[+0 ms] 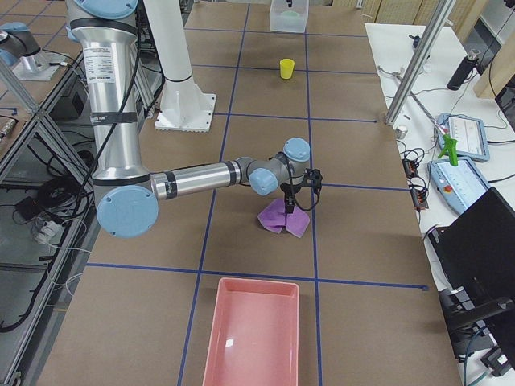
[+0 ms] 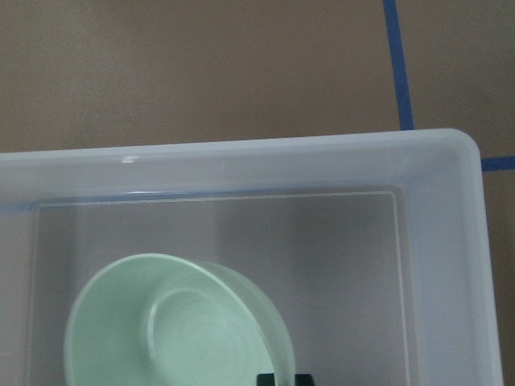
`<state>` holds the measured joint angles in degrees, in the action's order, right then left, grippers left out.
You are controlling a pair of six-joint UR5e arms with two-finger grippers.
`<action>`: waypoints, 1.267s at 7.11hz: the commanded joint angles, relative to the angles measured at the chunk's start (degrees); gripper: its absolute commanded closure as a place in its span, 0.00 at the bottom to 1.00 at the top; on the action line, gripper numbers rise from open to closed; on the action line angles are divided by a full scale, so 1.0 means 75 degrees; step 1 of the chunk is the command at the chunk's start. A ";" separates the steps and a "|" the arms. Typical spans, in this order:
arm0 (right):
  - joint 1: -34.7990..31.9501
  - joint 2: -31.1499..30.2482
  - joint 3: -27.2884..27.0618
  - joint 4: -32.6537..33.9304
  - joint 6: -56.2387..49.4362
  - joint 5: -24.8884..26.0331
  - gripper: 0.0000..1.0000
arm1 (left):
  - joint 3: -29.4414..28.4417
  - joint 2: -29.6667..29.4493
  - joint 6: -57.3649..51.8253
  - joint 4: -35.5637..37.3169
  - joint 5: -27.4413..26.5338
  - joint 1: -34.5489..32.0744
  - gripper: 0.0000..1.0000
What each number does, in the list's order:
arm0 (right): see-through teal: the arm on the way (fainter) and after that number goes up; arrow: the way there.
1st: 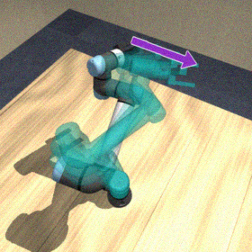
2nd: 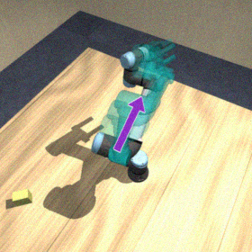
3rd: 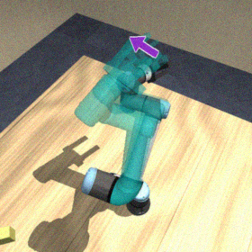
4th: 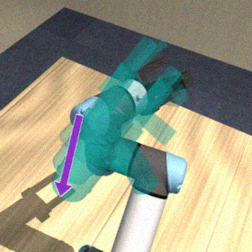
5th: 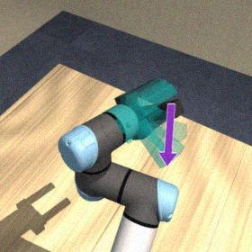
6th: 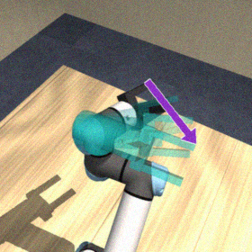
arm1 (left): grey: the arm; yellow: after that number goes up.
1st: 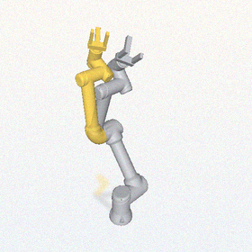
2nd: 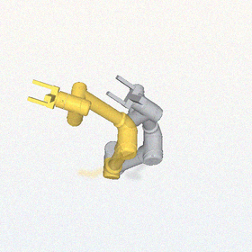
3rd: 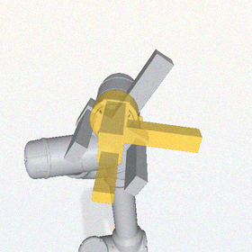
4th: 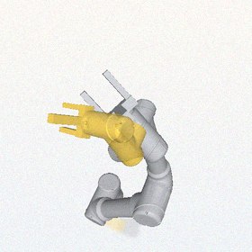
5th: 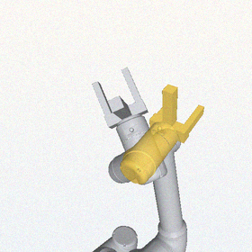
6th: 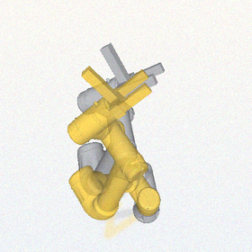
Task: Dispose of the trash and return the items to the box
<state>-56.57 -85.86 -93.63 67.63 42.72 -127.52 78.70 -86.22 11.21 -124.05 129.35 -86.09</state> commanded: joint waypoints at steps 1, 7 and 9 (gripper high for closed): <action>-0.0004 -0.0024 -0.0077 -0.0005 0.0058 -0.0024 1.00 | 0.0495 -0.0105 0.1286 0.0017 0.0680 0.0111 0.03; -0.1216 -0.0491 -0.0814 0.0089 -0.0083 -0.1144 1.00 | 0.2160 -0.0644 0.5624 0.0157 0.0090 0.2498 0.03; -0.2377 -0.0818 -0.1201 0.0124 -0.0338 -0.1769 1.00 | 0.2385 -0.1226 0.7345 0.0169 -0.0451 0.3552 0.03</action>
<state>-68.97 -90.04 -100.69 68.35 41.64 -137.84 95.54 -92.54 58.23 -122.84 128.66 -64.30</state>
